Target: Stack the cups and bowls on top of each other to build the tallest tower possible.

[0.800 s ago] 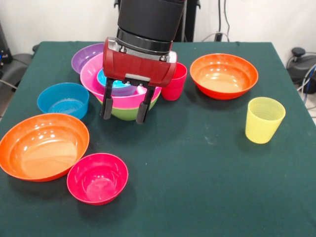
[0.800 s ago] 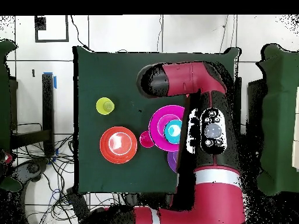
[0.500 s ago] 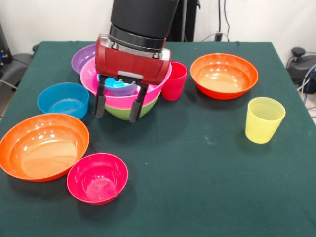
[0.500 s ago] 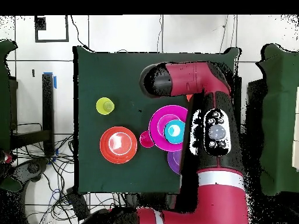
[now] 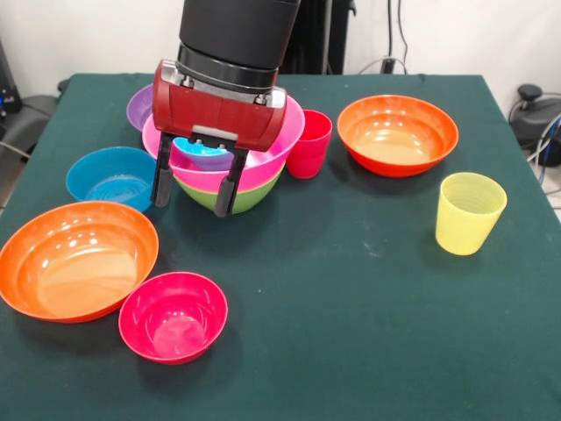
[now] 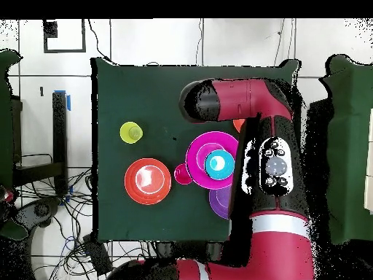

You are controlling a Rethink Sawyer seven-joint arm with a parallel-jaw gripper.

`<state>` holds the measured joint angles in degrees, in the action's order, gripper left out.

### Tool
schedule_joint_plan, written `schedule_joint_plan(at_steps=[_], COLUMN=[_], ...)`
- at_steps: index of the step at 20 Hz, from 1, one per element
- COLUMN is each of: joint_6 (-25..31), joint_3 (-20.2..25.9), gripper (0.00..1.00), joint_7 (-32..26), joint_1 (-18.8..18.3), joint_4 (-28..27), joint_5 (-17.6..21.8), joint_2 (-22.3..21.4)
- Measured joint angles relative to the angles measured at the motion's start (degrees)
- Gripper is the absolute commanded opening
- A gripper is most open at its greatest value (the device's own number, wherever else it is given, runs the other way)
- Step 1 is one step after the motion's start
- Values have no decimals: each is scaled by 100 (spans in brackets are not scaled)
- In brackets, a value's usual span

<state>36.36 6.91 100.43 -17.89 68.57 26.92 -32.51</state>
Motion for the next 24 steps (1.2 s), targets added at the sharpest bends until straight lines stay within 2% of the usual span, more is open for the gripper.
schedule_joint_plan(at_steps=[8, 24], joint_6=[-120, -937], joint_3=[-12, -241], gripper=[100, 100], joint_7=[0, 0], joint_1=[0, 0], joint_4=[75, 717], joint_5=[12, 15], joint_2=[16, 17])
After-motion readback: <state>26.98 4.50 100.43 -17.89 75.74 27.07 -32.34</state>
